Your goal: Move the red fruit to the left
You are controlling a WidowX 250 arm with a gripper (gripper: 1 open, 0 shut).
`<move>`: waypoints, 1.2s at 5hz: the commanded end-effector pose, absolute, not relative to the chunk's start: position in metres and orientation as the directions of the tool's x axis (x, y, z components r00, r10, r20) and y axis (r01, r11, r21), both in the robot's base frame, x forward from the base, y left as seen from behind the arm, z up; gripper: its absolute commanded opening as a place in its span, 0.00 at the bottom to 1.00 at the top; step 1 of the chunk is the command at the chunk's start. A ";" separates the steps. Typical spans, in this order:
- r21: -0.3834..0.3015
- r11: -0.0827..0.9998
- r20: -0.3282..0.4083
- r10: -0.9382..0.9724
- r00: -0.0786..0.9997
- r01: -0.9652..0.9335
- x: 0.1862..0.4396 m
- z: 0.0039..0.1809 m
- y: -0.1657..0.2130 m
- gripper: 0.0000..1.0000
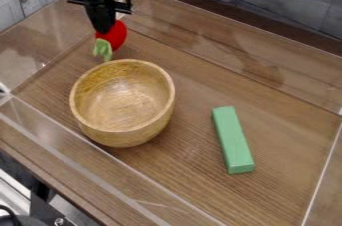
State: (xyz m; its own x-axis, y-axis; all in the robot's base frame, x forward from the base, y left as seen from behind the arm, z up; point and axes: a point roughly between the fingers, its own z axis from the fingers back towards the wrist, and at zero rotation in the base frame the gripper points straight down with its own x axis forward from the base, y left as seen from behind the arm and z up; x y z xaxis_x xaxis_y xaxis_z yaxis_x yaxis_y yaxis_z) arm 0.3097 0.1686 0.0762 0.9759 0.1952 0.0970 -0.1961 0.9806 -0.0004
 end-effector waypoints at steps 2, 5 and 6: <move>0.020 0.957 0.141 0.283 0.949 -0.289 0.308 0.088 0.191 1.00; 0.013 0.976 0.139 0.211 0.967 -0.215 0.322 0.070 0.173 1.00; 0.013 0.982 0.138 0.186 0.973 -0.189 0.321 0.068 0.165 1.00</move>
